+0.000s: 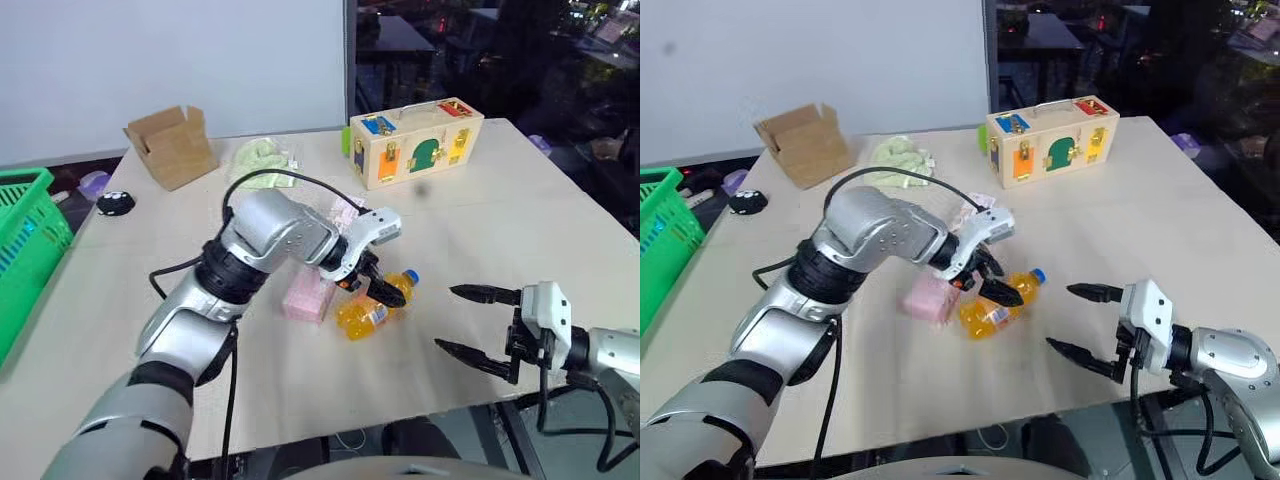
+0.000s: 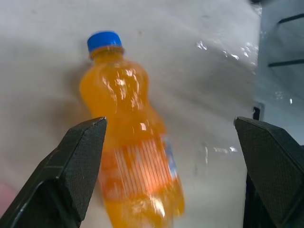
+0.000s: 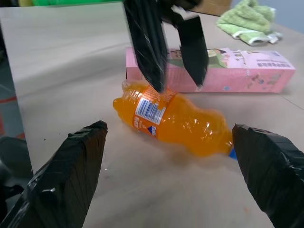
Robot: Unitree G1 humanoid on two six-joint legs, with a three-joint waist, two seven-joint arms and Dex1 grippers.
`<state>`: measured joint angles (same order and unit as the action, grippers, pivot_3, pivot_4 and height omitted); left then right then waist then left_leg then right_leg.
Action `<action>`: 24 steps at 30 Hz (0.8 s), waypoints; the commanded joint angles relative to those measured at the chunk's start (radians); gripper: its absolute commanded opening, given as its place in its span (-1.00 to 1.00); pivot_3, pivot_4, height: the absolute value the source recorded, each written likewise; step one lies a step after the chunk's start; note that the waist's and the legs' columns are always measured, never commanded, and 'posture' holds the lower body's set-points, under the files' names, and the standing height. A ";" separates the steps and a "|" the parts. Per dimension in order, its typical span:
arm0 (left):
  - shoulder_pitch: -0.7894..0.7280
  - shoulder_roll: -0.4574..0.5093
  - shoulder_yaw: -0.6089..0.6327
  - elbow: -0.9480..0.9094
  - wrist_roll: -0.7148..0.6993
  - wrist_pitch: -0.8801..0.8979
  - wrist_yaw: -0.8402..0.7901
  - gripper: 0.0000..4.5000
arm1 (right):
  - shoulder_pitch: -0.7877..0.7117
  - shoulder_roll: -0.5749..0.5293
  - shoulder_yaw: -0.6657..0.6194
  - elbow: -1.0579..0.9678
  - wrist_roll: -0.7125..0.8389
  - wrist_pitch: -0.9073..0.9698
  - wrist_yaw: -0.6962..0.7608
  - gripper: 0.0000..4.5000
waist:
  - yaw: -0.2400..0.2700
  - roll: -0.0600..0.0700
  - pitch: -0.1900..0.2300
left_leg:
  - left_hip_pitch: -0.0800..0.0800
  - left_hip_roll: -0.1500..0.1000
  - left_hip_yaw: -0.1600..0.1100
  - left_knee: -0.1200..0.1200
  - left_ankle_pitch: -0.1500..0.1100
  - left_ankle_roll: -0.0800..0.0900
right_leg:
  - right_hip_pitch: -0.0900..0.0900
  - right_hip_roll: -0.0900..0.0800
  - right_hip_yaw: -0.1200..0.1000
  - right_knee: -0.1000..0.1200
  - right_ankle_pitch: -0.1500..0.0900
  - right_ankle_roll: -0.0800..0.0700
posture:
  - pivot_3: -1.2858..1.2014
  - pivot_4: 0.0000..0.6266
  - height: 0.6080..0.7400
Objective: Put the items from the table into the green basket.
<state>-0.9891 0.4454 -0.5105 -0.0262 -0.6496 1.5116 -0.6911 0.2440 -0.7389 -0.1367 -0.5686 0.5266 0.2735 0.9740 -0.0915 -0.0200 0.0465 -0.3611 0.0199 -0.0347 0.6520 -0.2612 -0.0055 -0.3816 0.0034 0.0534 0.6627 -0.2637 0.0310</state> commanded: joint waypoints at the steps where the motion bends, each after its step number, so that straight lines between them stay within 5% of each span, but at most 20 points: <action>1: -0.017 -0.025 -0.090 0.068 0.065 -0.015 0.011 0.97 | 0.010 0.004 -0.032 -0.067 0.011 0.005 -0.036 1.00 | -0.013 0.000 0.000 | 0.000 0.000 0.000 0.000 0.000 0.000 | 0.000 0.000 0.000 0.000 0.000 0.000 | -0.13 -1.00 1.00; 4: 0.003 -0.035 -0.172 0.111 0.115 -0.049 0.007 0.97 | 0.026 0.003 -0.033 -0.092 0.011 0.010 -0.056 1.00 | -0.024 0.001 0.000 | 0.000 -0.001 0.000 0.000 0.000 0.000 | 0.000 0.000 0.001 0.000 0.000 0.000 | -0.13 -1.00 1.00; 9: 0.020 -0.033 -0.216 0.114 0.151 -0.080 -0.019 0.38 | 0.031 -0.002 -0.036 -0.089 0.011 0.008 -0.064 1.00 | -0.034 0.001 0.000 | 0.000 -0.001 0.001 0.000 0.000 0.000 | 0.000 -0.001 0.002 0.000 0.000 0.000 | -0.14 -0.97 1.00; 13: 0.046 0.005 -0.173 0.079 0.162 -0.124 -0.041 0.38 | 0.030 -0.001 -0.031 -0.080 0.005 -0.002 -0.063 1.00 | -0.035 0.001 0.000 | 0.000 -0.002 0.001 0.000 0.000 0.000 | 0.000 -0.002 0.002 0.000 0.000 0.000 | -0.14 -0.98 1.00; 22: 0.140 0.130 0.370 -0.123 0.044 -0.248 -0.035 0.38 | -0.068 0.049 -0.001 -0.045 0.040 0.014 -0.094 1.00 | -0.036 0.002 0.002 | -0.004 -0.001 0.000 0.000 0.000 0.000 | -0.005 -0.001 0.003 0.001 0.000 0.001 | -0.04 -1.00 1.00; 24: 0.234 0.239 0.439 -0.197 0.049 -0.281 -0.067 0.38 | -0.145 0.072 0.035 -0.011 0.035 0.029 -0.107 1.00 | -0.036 0.002 0.002 | -0.003 -0.001 0.000 -0.001 0.000 0.000 | -0.005 -0.001 0.004 0.001 0.000 0.001 | -0.01 -1.00 1.00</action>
<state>-0.8005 0.6324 -0.1439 -0.1635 -0.5923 1.2611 -0.7391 0.1333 -0.6767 -0.1108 -0.5864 0.5497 0.2989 0.8837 -0.1274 -0.0180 0.0485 -0.3626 0.0199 -0.0346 0.6496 -0.2614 -0.0054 -0.3862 0.0027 0.0599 0.6640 -0.2635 0.0316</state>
